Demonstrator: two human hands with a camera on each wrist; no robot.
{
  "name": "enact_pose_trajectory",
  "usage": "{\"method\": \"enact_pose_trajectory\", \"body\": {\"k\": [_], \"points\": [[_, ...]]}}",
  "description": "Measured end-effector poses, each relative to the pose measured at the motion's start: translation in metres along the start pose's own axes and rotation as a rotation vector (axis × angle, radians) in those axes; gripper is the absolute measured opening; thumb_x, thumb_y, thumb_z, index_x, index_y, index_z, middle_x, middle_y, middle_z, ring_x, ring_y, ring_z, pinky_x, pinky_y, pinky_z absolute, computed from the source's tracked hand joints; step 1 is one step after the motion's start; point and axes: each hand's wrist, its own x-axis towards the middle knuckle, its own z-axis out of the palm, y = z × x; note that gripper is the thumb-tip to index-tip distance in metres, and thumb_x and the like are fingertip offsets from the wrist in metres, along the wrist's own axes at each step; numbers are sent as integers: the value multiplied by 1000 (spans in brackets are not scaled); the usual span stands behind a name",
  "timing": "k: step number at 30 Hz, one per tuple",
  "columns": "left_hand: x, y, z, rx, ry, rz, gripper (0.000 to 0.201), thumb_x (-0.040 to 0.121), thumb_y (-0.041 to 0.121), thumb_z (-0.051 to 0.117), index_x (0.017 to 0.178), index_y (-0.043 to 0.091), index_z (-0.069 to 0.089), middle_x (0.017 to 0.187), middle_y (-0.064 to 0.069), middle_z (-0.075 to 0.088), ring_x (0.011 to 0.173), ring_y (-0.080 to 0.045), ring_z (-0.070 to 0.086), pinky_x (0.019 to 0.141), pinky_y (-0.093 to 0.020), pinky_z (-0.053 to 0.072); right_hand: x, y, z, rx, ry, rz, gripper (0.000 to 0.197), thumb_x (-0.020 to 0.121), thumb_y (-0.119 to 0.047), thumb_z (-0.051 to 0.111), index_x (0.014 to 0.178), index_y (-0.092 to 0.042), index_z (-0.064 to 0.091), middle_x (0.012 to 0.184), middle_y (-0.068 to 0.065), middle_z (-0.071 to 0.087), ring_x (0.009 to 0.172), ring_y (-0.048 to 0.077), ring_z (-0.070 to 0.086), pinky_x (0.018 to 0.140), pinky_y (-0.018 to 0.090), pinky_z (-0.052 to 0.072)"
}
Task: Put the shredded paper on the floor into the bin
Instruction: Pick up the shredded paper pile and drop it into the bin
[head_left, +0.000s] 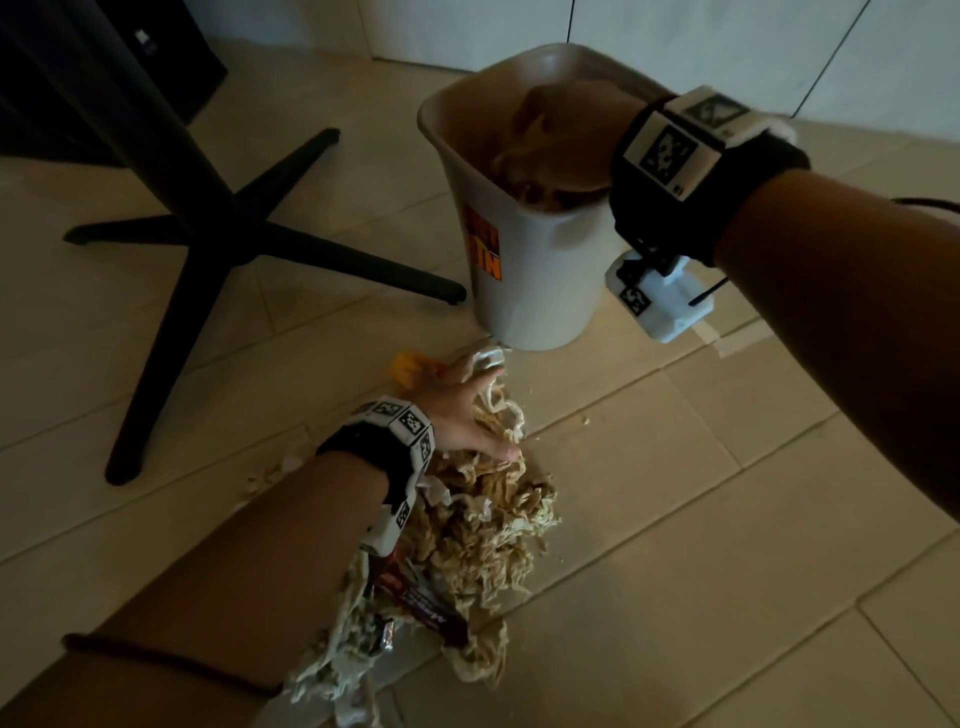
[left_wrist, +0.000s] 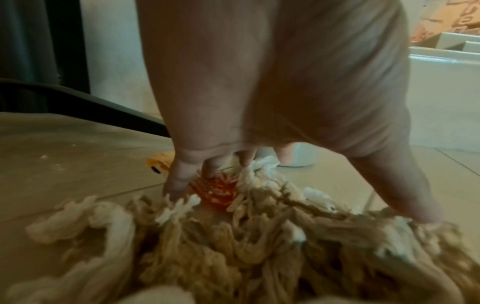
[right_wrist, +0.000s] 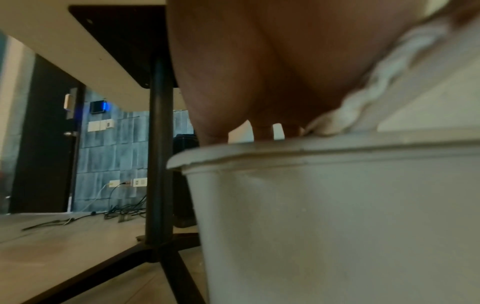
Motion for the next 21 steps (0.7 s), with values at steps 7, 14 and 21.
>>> {"method": "enact_pose_trajectory", "body": {"k": [7, 14, 21], "points": [[-21, 10, 41, 207, 153, 49, 69, 80, 52, 69, 142, 42, 39, 156, 9, 18, 142, -29, 24, 112, -52, 32, -25, -17, -7, -11, 70, -204, 42, 96, -37, 52, 134, -18, 52, 135, 5, 50, 119, 22, 51, 84, 25, 34], [-56, 13, 52, 85, 347, 158, 39, 87, 18, 63, 125, 26, 63, 133, 4, 59, 117, -18, 58, 96, -27, 47, -82, -36, -11, 202, 193, -452, 31, 95, -29, 52, 124, -22, 58, 124, 2, 54, 104, 13, 51, 78, 14, 35], [-97, 13, 25, -184, 633, 166, 41, 78, 18, 73, 119, 19, 68, 116, -3, 68, 106, -20, 63, 93, -30, 50, -161, -28, 21, 419, 256, -511, 23, 97, -21, 54, 116, -16, 65, 116, -8, 55, 102, 3, 51, 89, 11, 39]]}}
